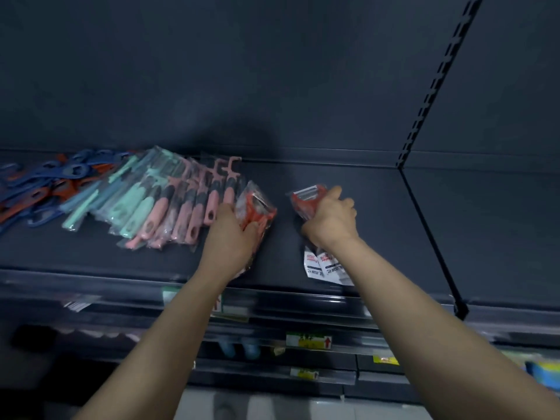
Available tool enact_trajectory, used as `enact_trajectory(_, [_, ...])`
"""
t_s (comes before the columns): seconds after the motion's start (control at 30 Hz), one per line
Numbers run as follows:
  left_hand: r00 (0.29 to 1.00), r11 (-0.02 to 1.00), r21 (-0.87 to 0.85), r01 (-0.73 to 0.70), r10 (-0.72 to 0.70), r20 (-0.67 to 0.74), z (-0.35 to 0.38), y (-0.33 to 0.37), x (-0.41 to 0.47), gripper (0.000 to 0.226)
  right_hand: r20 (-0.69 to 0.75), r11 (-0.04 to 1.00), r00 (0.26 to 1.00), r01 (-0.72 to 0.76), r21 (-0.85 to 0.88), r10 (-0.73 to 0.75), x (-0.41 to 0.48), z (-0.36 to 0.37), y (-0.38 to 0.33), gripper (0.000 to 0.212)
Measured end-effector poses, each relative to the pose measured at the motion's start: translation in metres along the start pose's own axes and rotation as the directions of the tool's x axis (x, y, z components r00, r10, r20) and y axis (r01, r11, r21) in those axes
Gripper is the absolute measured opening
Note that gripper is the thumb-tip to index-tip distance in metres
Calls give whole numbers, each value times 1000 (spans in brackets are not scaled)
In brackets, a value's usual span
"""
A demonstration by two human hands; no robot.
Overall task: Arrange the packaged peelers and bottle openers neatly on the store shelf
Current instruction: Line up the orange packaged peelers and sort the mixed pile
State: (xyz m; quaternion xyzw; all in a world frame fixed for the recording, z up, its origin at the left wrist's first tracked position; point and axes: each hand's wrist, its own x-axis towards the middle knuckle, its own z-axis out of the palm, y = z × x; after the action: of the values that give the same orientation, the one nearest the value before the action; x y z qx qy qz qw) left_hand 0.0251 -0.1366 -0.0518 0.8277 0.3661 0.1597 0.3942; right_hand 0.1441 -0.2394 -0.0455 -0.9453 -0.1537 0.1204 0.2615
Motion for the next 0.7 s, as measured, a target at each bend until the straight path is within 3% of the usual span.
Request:
enact_trajectory(0.13, [991, 913, 404, -60, 103, -87, 4, -7, -2, 62, -13, 1000, 1000, 0, 21, 0, 5, -4, 9, 76])
enact_trajectory(0.23, [974, 829, 552, -85, 185, -128, 3, -7, -5, 67, 3, 997, 1000, -16, -71, 16, 6, -8, 13, 79])
enact_trajectory(0.37, [988, 897, 430, -107, 145, -56, -2, -3, -3, 63, 26, 998, 1000, -9, -70, 10, 7, -12, 11, 66])
enact_trajectory(0.5, [980, 930, 319, -183, 199, -19, -1, 7, 10, 29, 2, 1000, 1000, 6, 0, -6, 8, -22, 11, 63])
enact_trajectory(0.7, [969, 978, -59, -200, 206, 139, 29, 49, 28, 28, -109, 994, 994, -4, 114, 16, 12, -56, 39, 66])
